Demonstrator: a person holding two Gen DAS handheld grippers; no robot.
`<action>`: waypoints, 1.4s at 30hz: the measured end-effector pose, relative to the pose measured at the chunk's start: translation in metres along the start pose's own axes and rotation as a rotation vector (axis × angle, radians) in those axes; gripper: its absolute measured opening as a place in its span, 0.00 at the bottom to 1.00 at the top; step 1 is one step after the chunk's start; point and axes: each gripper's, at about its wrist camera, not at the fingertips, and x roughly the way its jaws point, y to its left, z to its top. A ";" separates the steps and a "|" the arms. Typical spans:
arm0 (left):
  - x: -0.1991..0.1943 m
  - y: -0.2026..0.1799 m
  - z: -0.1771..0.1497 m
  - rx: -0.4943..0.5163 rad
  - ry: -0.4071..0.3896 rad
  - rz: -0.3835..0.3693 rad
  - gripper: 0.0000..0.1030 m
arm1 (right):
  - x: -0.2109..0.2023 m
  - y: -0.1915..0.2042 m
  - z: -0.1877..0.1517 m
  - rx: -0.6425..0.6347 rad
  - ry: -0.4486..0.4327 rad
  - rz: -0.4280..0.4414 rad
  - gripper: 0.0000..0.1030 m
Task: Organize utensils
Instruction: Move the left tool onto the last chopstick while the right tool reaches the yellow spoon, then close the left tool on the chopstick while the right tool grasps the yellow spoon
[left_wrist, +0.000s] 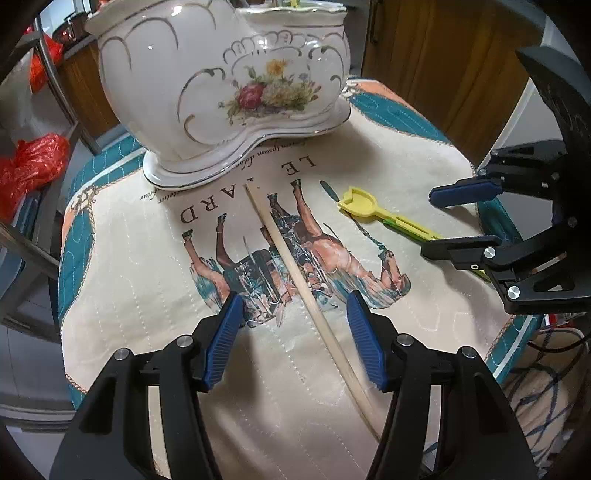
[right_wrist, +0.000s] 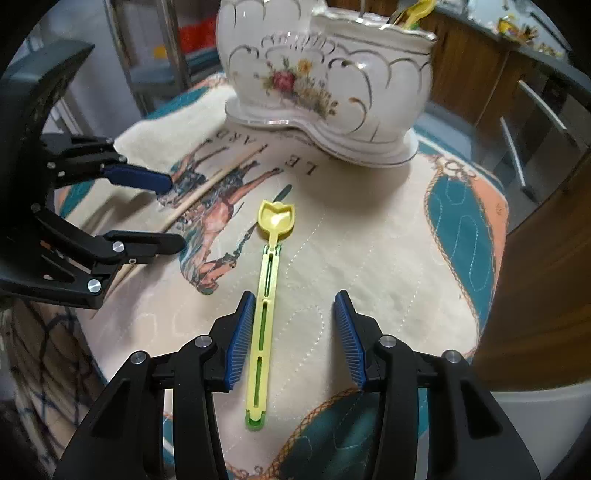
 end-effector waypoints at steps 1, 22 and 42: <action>0.001 0.000 0.000 -0.002 0.008 0.000 0.57 | 0.001 0.000 0.004 -0.007 0.031 0.003 0.45; 0.004 0.003 0.012 -0.014 0.124 -0.002 0.48 | 0.011 0.013 0.032 0.005 0.228 -0.028 0.29; -0.004 0.024 0.003 -0.038 0.136 -0.022 0.07 | 0.010 0.034 0.030 -0.022 0.242 -0.048 0.10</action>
